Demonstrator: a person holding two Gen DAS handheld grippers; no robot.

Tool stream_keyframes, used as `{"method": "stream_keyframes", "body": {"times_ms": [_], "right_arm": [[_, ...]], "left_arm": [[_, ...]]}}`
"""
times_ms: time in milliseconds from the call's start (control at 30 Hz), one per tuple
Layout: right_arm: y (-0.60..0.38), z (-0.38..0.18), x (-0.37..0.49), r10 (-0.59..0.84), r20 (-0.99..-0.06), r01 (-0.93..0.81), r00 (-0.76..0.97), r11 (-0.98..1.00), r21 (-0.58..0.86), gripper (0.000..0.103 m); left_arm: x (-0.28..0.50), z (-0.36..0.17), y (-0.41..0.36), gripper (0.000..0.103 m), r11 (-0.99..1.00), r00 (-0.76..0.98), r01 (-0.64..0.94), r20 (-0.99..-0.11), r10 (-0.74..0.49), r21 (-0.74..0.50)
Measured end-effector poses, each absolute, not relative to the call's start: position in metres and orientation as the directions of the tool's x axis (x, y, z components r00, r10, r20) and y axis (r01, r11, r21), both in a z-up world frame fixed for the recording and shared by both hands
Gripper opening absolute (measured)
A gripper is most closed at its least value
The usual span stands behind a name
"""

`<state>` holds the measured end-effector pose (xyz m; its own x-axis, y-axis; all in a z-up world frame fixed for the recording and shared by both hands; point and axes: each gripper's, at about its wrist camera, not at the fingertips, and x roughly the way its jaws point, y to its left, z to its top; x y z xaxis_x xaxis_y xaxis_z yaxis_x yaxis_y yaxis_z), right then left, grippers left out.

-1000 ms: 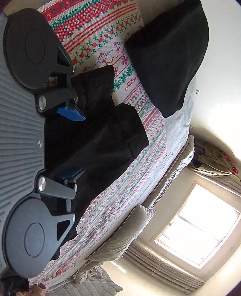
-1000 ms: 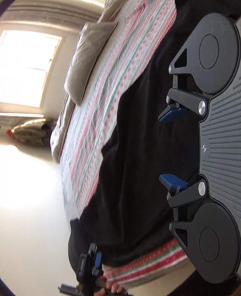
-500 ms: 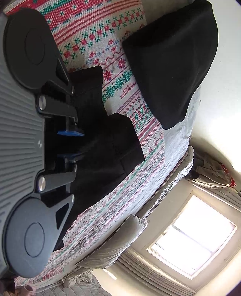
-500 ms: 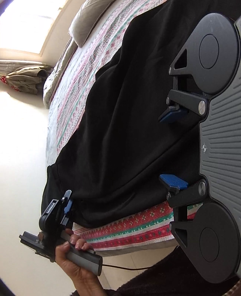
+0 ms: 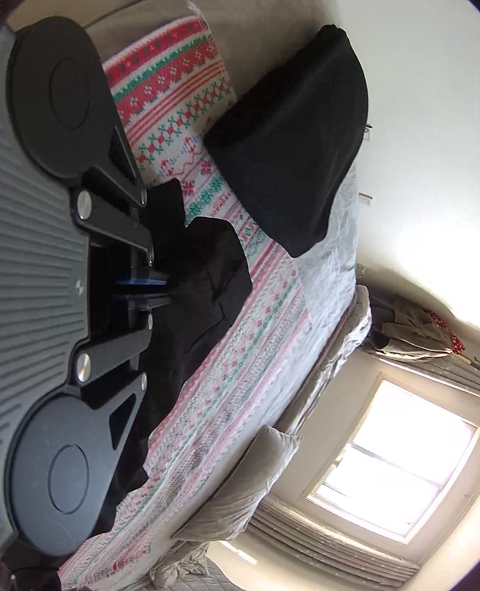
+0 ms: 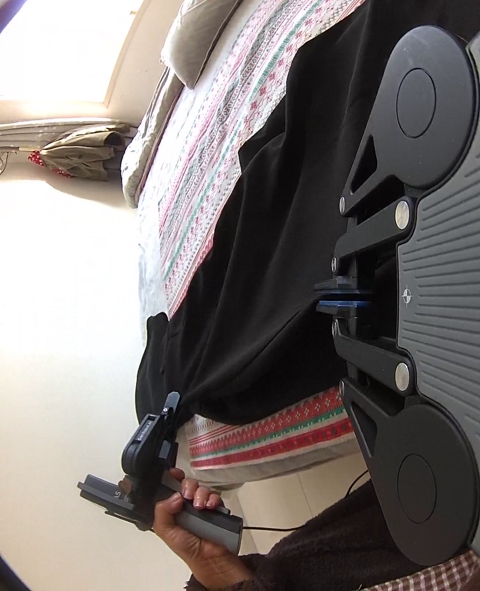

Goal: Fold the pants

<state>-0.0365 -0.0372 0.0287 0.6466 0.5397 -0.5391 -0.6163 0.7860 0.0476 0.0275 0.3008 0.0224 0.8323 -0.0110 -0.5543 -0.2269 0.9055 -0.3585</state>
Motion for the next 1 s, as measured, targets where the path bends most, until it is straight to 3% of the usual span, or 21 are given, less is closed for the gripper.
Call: {"method": "stream_keyframes", "body": {"times_ms": [167, 467, 567, 633, 733, 867, 1000], "right_arm": [[-0.038, 0.028, -0.045, 0.574, -0.573, -0.662, 0.585, 0.746, 0.073, 0.002], [-0.016, 0.001, -0.040, 0.528, -0.698, -0.690, 0.483, 0.720, 0.068, 0.003], [-0.018, 0.003, -0.036, 0.542, -0.699, -0.678, 0.466, 0.727, 0.111, 0.012], [-0.027, 0.011, -0.036, 0.556, -0.681, -0.657, 0.476, 0.740, 0.145, 0.027], [-0.047, 0.025, -0.037, 0.567, -0.634, -0.607, 0.525, 0.772, 0.189, 0.046], [-0.077, 0.035, -0.037, 0.499, -0.609, -0.502, 0.616, 0.845, 0.185, 0.047], [-0.106, 0.031, -0.030, 0.338, -0.632, -0.332, 0.697, 0.934, 0.133, 0.056]], "left_arm": [[0.026, 0.002, 0.313, 0.021, 0.896, 0.753, -0.261, -0.657, -0.043, -0.358], [0.029, -0.011, 0.310, 0.027, 0.911, 0.673, -0.290, -0.739, -0.024, -0.293], [0.021, 0.002, 0.307, 0.043, 0.921, 0.710, -0.288, -0.704, 0.020, -0.264], [0.016, 0.011, 0.302, 0.066, 0.932, 0.740, -0.289, -0.669, 0.073, -0.219], [0.009, 0.023, 0.296, 0.075, 0.940, 0.781, -0.274, -0.618, 0.093, -0.205], [0.010, 0.030, 0.279, 0.083, 0.947, 0.814, -0.185, -0.580, -0.002, -0.262], [0.019, 0.026, 0.245, 0.090, 0.954, 0.811, -0.059, -0.571, -0.126, -0.295]]}}
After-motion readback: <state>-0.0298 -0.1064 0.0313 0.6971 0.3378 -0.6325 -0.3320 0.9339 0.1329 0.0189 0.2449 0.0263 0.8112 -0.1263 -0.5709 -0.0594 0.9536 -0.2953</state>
